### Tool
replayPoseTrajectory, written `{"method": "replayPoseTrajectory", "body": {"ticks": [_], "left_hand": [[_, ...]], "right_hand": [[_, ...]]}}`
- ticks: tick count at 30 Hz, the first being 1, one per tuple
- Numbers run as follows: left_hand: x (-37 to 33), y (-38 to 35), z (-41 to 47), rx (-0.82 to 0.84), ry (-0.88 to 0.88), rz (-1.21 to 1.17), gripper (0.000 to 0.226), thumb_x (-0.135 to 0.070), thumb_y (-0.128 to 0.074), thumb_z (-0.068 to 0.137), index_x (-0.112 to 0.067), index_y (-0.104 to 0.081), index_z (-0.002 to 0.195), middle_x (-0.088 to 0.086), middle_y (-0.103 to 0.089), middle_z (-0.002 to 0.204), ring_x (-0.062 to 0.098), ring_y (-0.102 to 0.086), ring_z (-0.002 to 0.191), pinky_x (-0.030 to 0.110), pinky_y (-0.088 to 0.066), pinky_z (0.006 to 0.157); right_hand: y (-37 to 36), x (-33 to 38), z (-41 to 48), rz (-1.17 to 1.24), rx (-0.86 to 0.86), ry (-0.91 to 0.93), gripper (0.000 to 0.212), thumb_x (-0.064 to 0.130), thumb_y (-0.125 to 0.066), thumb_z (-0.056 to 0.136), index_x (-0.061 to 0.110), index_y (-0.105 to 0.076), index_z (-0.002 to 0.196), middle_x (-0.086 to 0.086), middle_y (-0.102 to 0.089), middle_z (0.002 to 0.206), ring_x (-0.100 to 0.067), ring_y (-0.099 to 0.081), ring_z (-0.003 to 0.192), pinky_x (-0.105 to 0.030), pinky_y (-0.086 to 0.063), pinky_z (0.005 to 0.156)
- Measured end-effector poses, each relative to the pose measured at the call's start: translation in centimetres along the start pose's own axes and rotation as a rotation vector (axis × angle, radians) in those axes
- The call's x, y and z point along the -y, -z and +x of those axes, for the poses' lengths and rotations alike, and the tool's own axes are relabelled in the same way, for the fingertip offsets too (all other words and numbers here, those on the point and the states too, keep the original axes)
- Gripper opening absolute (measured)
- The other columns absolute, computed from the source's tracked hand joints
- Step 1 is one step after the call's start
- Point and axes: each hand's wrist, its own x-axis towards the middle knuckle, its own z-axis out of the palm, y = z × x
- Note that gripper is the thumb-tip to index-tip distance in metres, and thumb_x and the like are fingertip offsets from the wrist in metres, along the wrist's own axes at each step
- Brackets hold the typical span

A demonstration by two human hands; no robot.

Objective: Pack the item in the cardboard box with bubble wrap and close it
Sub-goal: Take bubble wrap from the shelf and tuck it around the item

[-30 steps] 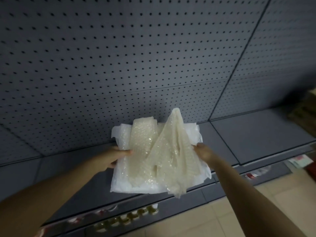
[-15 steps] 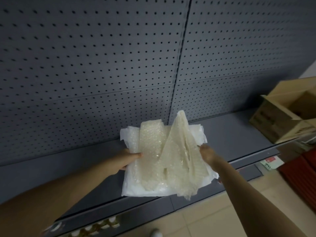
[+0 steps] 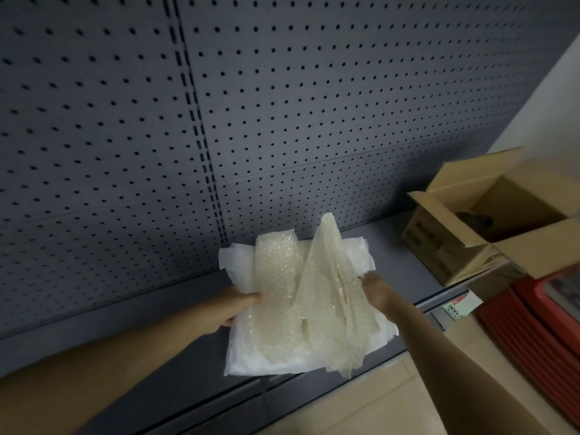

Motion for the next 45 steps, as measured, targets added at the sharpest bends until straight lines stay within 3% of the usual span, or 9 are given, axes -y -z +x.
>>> {"method": "replayPoseTrajectory", "body": {"ticks": [7, 13, 18, 21, 24, 27, 32, 38, 45], "left_hand": [[-3.2, -8.3, 3.1, -0.172, -0.01, -0.041, 0.036, -0.036, -0.062, 0.09, -0.021, -0.054, 0.122, 0.001, -0.065, 0.112, 0.015, -0.063, 0.095, 0.029, -0.054, 0.08], [-5.2, -12.4, 6.2, -0.247, 0.028, -0.14, 0.047, -0.042, -0.068, 0.083, -0.021, -0.056, 0.124, 0.004, -0.066, 0.117, 0.022, -0.063, 0.104, 0.037, -0.053, 0.091], [-5.0, -13.9, 9.2, -0.269, 0.051, -0.152, 0.029, -0.037, -0.07, 0.083, -0.023, -0.059, 0.107, 0.001, -0.065, 0.107, 0.008, -0.061, 0.086, 0.018, -0.049, 0.065], [-4.4, -14.0, 10.2, -0.356, 0.161, -0.172, 0.07, -0.04, -0.075, 0.077, -0.011, -0.046, 0.134, 0.011, -0.056, 0.128, 0.023, -0.058, 0.108, 0.033, -0.052, 0.089], [-4.8, -14.1, 9.9, -0.58, 0.315, 0.115, 0.108, -0.054, -0.073, 0.071, -0.013, -0.013, 0.15, 0.016, -0.027, 0.15, 0.035, -0.034, 0.135, 0.047, -0.039, 0.106], [-6.1, -14.5, 8.8, -0.834, 0.002, 0.494, 0.079, -0.043, -0.068, 0.08, -0.018, -0.028, 0.144, 0.011, -0.034, 0.144, 0.033, -0.036, 0.131, 0.049, -0.034, 0.106], [-11.1, -17.7, 8.6, -0.475, -0.341, 0.372, 0.022, -0.019, -0.047, 0.098, -0.01, -0.063, 0.11, 0.009, -0.059, 0.113, 0.021, -0.053, 0.107, 0.029, -0.038, 0.092], [-14.9, -24.5, 10.1, -0.307, -0.15, 0.178, 0.042, -0.023, -0.038, 0.101, -0.011, -0.043, 0.14, 0.005, -0.046, 0.145, 0.023, -0.045, 0.131, 0.025, -0.034, 0.107], [-16.7, -27.1, 11.0, -0.443, 0.073, 0.131, 0.062, -0.021, -0.05, 0.093, -0.014, -0.021, 0.148, 0.015, -0.038, 0.146, 0.027, -0.055, 0.114, 0.025, -0.043, 0.07]], "right_hand": [[6.5, -3.1, 5.4, -0.051, 0.096, 0.093, 0.017, 0.015, -0.042, 0.097, 0.012, -0.045, 0.081, -0.006, -0.045, 0.085, -0.021, -0.043, 0.086, -0.039, -0.039, 0.087], [11.4, -3.4, 9.2, -0.251, 0.072, 0.106, 0.039, 0.016, -0.036, 0.099, -0.007, -0.042, 0.129, -0.027, -0.051, 0.126, -0.039, -0.048, 0.118, -0.041, -0.037, 0.097], [11.8, -4.9, 12.1, -0.48, -0.012, 0.038, 0.065, 0.044, -0.04, 0.095, 0.011, -0.019, 0.146, -0.023, -0.038, 0.144, -0.042, -0.041, 0.127, -0.045, -0.038, 0.104], [11.3, -5.7, 12.5, -0.523, -0.141, 0.091, 0.066, 0.04, -0.047, 0.092, 0.012, -0.022, 0.145, -0.022, -0.044, 0.139, -0.041, -0.046, 0.122, -0.046, -0.042, 0.099], [11.0, -4.8, 11.5, -0.402, -0.237, 0.245, 0.036, 0.021, -0.04, 0.094, 0.003, -0.051, 0.123, -0.019, -0.059, 0.119, -0.035, -0.059, 0.104, -0.031, -0.045, 0.078], [10.6, -3.8, 10.8, -0.32, -0.289, 0.416, 0.037, 0.02, -0.027, 0.098, 0.0, -0.058, 0.096, -0.02, -0.066, 0.093, -0.035, -0.063, 0.081, -0.027, -0.034, 0.061], [10.1, -3.1, 9.9, -0.309, -0.099, 0.335, 0.046, 0.043, -0.034, 0.097, 0.011, -0.043, 0.129, -0.018, -0.065, 0.113, -0.036, -0.061, 0.099, -0.038, -0.049, 0.078], [10.3, -4.5, 10.3, -0.206, 0.063, 0.338, 0.057, 0.046, -0.035, 0.096, 0.013, -0.03, 0.142, -0.014, -0.056, 0.132, -0.03, -0.058, 0.111, -0.036, -0.048, 0.092], [12.3, -6.4, 11.8, -0.309, 0.054, 0.304, 0.039, 0.025, -0.038, 0.096, 0.019, -0.034, 0.134, -0.013, -0.065, 0.108, -0.03, -0.063, 0.088, -0.036, -0.052, 0.069]]}}
